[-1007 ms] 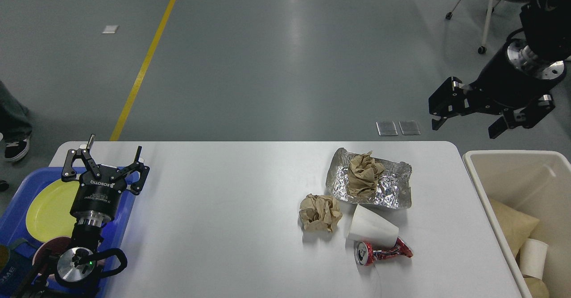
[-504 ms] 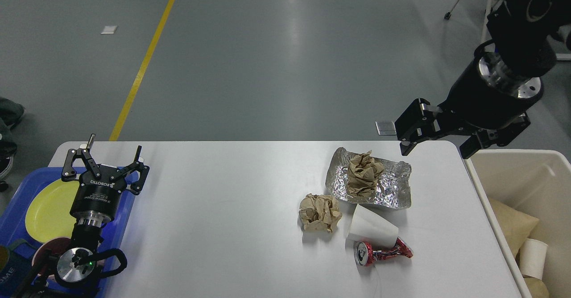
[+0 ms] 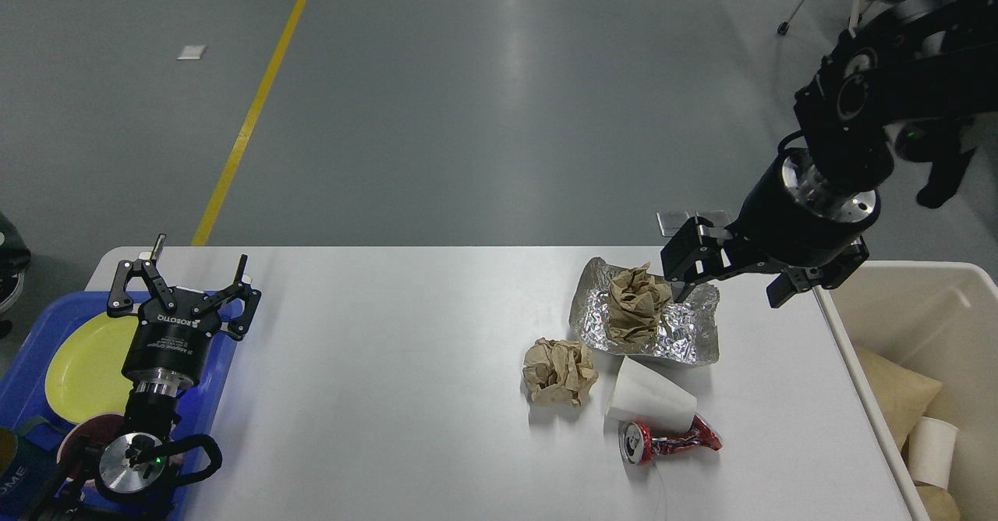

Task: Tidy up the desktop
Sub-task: 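Move the right gripper down to the red soda can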

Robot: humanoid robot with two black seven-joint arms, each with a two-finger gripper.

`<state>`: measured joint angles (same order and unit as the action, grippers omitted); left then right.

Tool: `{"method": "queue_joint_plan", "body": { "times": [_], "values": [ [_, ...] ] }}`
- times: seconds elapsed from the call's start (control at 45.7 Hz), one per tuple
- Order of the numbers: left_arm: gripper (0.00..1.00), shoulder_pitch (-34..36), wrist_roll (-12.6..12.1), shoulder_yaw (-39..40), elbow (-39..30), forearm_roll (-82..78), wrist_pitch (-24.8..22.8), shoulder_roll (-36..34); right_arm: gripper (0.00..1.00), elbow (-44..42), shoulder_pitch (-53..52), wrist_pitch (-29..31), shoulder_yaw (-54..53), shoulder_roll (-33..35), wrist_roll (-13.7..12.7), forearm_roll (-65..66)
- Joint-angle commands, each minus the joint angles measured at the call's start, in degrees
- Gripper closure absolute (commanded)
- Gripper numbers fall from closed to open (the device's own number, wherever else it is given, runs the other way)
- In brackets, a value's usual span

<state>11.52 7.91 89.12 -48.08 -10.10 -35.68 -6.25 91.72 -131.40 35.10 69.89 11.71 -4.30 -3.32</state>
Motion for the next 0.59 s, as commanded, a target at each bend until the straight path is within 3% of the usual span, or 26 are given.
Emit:
{"method": "queue_joint_plan", "body": {
  "times": [0.0,0.285,0.416,0.569],
  "values": [
    [0.04,0.0,0.0,0.0,0.0,-0.01,0.0,0.01,0.0,-1.36,8.42,-5.04,-1.86,-1.6,0.08,0.77],
    [0.04,0.0,0.0,0.0,0.0,-0.01,0.0,0.01,0.03,-13.14,29.08,-10.92,-2.39,-4.68,-0.01,-2.03],
    [0.04,0.0,0.0,0.0,0.0,-0.01,0.0,0.01,0.09,-13.94,34.97,-17.25,-1.6,-3.89,-0.01,-11.35],
    [0.04,0.0,0.0,0.0,0.0,-0.01,0.0,0.01,0.09,-13.59,40.77,-18.57,-3.62,-4.42,0.43,-13.29]
  ]
}}
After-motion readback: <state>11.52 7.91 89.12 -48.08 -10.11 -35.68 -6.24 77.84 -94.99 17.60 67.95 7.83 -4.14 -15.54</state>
